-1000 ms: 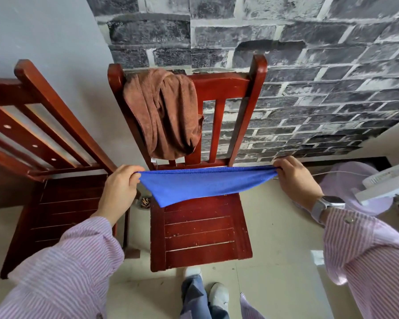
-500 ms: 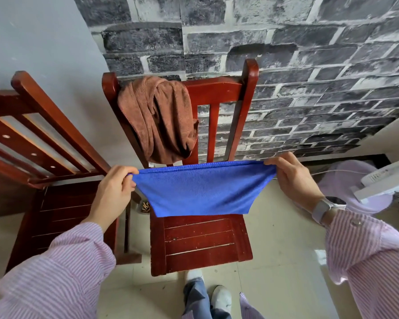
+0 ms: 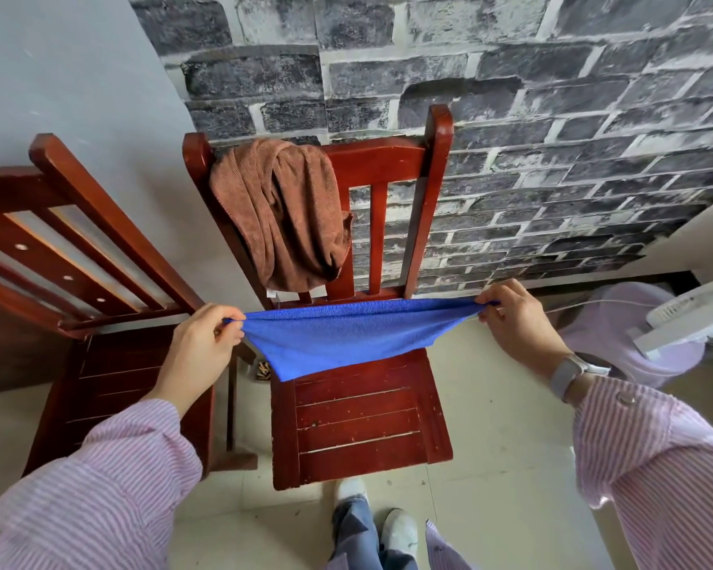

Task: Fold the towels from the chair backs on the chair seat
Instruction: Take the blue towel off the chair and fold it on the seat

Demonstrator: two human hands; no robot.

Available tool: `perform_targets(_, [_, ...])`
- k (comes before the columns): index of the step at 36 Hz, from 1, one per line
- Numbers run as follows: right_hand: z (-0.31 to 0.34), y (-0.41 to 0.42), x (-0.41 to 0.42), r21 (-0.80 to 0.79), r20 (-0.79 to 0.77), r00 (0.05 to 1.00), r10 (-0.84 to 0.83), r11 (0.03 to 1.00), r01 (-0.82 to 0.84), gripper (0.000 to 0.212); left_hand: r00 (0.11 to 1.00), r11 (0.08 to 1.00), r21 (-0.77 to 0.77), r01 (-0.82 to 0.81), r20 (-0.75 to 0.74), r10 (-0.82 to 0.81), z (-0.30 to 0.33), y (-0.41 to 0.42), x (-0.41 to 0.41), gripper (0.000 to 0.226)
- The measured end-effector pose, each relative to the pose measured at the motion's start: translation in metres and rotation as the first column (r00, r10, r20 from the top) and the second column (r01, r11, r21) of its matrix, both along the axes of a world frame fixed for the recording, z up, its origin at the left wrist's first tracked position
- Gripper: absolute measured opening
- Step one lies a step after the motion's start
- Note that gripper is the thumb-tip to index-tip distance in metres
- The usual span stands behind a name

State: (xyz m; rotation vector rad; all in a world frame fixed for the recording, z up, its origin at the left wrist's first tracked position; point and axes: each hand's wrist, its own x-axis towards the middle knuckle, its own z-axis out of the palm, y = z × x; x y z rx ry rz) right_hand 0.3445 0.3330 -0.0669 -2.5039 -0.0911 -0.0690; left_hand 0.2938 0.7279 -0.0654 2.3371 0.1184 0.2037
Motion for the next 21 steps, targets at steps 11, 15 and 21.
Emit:
perform_targets(11, [-0.001, 0.005, -0.002, 0.02, -0.025, 0.999, 0.047, 0.999, -0.046, 0.01, 0.995, 0.994, -0.055, -0.095, -0.011, 0.094, 0.0, 0.008, -0.006, 0.014])
perform_targets(15, [0.0, 0.004, -0.001, -0.085, -0.05, 0.99, 0.132, 0.987, -0.136, 0.02, 0.996, 0.996, -0.017, -0.092, -0.014, 0.092, 0.0, 0.009, -0.008, 0.026])
perform_targets(21, [-0.005, -0.002, 0.0, -0.231, 0.009, 0.988, 0.156, 0.961, -0.15, 0.019, 0.997, 0.984, 0.159, -0.076, 0.006, 0.076, 0.003, 0.008, -0.012, 0.012])
